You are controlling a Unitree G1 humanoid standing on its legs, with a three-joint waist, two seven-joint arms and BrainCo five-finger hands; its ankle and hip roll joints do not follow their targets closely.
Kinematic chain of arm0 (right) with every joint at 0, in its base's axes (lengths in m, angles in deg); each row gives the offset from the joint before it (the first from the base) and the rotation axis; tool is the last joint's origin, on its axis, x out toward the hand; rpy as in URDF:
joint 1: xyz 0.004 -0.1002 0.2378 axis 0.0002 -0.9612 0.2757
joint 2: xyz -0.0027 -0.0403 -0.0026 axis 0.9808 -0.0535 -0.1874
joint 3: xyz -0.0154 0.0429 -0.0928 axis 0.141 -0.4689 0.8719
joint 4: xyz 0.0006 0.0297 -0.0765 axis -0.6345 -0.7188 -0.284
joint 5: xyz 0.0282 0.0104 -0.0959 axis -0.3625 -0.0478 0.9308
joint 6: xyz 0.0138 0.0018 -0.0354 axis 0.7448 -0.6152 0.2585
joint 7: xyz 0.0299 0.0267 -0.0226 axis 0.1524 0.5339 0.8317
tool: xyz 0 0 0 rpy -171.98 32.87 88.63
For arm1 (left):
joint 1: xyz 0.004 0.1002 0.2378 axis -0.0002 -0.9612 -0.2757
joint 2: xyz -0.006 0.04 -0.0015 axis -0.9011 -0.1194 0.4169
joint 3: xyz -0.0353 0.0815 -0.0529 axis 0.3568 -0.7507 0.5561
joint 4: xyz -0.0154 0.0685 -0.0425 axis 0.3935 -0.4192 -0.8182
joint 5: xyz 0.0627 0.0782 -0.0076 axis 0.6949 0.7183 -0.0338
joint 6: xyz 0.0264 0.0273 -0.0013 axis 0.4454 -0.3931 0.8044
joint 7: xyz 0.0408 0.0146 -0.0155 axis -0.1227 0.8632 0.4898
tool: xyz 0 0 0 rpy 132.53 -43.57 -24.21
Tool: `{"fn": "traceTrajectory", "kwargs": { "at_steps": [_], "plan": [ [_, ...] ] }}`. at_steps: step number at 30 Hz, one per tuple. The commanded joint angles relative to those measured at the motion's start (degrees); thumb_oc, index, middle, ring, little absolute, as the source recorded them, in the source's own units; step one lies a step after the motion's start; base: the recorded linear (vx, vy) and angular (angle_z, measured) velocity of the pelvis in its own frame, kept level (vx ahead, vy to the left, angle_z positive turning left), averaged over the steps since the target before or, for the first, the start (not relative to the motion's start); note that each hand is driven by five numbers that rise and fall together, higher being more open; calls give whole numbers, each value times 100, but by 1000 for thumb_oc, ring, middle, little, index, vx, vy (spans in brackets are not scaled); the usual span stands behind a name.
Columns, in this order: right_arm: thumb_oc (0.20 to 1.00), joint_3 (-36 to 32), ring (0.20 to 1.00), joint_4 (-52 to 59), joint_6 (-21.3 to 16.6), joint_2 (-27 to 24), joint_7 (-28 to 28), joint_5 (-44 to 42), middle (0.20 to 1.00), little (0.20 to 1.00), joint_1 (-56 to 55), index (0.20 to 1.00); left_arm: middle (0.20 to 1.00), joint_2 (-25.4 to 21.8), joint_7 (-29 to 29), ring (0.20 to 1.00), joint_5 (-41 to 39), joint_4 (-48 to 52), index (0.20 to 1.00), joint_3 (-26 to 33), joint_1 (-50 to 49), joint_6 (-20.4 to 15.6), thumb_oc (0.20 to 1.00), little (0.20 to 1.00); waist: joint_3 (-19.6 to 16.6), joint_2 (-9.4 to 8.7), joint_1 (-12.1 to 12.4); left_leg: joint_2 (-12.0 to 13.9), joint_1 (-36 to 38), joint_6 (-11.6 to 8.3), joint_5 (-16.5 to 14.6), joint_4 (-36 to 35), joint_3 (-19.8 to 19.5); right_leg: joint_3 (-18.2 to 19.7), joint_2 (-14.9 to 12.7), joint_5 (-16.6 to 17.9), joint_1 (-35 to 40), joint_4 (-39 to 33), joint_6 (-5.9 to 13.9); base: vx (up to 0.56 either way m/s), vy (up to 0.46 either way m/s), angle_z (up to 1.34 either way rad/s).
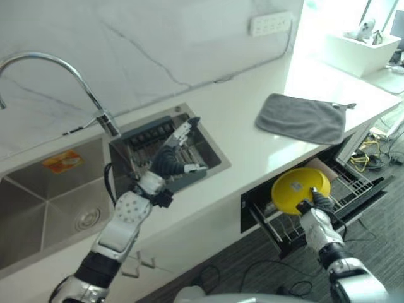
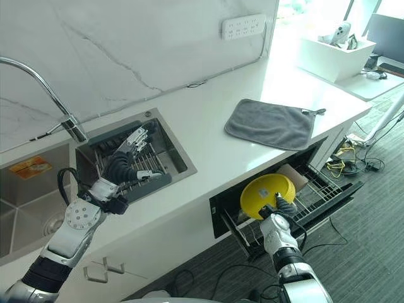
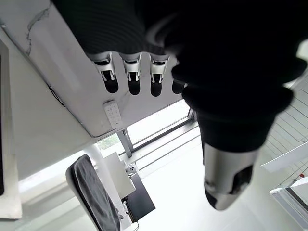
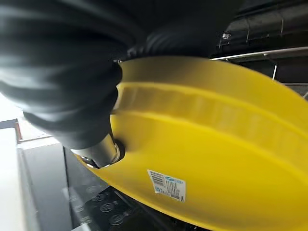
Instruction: Place the dishes in the dishwasher.
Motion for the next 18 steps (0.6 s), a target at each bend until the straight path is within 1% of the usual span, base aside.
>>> {"fn": "traceTrajectory", "kwargs": {
  "at_steps": [1, 2, 5, 7, 8, 10, 11, 13, 15, 18],
  "plan": [
    [200, -157, 200, -110, -126, -275, 5, -12, 200, 200, 1237, 200, 1000, -200, -131, 1000, -281, 17, 1000, -222, 760, -323, 1000, 1000, 215, -9, 256, -360, -6, 348, -357, 114, -716, -334, -65, -270, 1, 210, -55, -56, 66, 16],
    [200, -122, 200, -309, -28, -383, 42, 43, 200, 200, 1454, 200, 1000, -241, -156, 1000, -343, -7, 1000, -265, 835, -361, 1000, 1000, 266, 34, 287, -405, -71, 351, -342, 123, -779, -325, -89, -266, -49, 235, -58, -44, 59, 16],
    [200, -20, 200, -527, 105, -477, 95, 239, 200, 200, 1668, 200, 1000, -256, -197, 1000, -375, -20, 1000, -317, 920, -379, 1000, 1000, 324, 99, 311, -452, -133, 354, -328, 131, -829, -324, -127, -269, -91, 260, -55, -23, 48, 8],
    [200, 44, 200, -636, 203, -550, 81, 516, 200, 200, 1765, 200, 1000, -264, -228, 1000, -391, 5, 1000, -321, 950, -393, 1000, 1000, 369, 147, 320, -478, -171, 355, -315, 132, -857, -326, -155, -274, -131, 291, -52, -33, 59, 2],
    [200, 142, 200, -721, 340, -634, 30, 891, 200, 200, 1850, 200, 1000, -267, -252, 1000, -415, 14, 1000, -324, 968, -416, 1000, 1000, 406, 195, 333, -507, -205, 358, -300, 127, -884, -330, -179, -279, -163, 314, -49, -67, 97, 4],
    [200, 496, 200, -911, 530, -845, -140, 2037, 200, 200, 2062, 200, 1000, -250, -324, 1000, -408, -18, 1000, -365, 1050, -506, 1000, 1000, 516, 291, 340, -566, -300, 359, -262, 122, -942, -322, -227, -280, -267, 375, -42, -98, 100, 6],
    [200, 567, 200, -935, 578, -890, -208, 2338, 200, 200, 2092, 200, 1000, -249, -337, 1000, -407, -33, 1000, -368, 1064, -529, 1000, 1000, 534, 302, 336, -572, -318, 360, -257, 126, -948, -320, -235, -281, -290, 393, -40, -80, 60, 8],
    [200, 799, 200, -919, 724, -1020, -344, 3323, 200, 200, 2141, 200, 1000, -231, -335, 1000, -399, -13, 1000, -347, 1063, -537, 1000, 1000, 567, 319, 327, -586, -355, 359, -246, 143, -948, -322, -257, -281, -337, 434, -31, -37, 33, 12],
    [200, 1073, 200, -865, 815, -1130, -456, 4050, 200, 200, 2137, 200, 1000, -229, -328, 1000, -375, 10, 1000, -339, 1035, -539, 1000, 1000, 581, 312, 323, -589, -376, 362, -246, 162, -946, -328, -270, -281, -363, 465, -22, -7, 6, 4],
    [200, 1457, 200, -765, 832, -1283, -515, 4795, 200, 200, 2112, 200, 1000, -228, -370, 1000, -292, -31, 1000, -352, 1031, -586, 1000, 1000, 629, 276, 301, -582, -423, 368, -252, 215, -942, -319, -289, -284, -424, 531, -8, 0, 0, 0]
  ]
}}
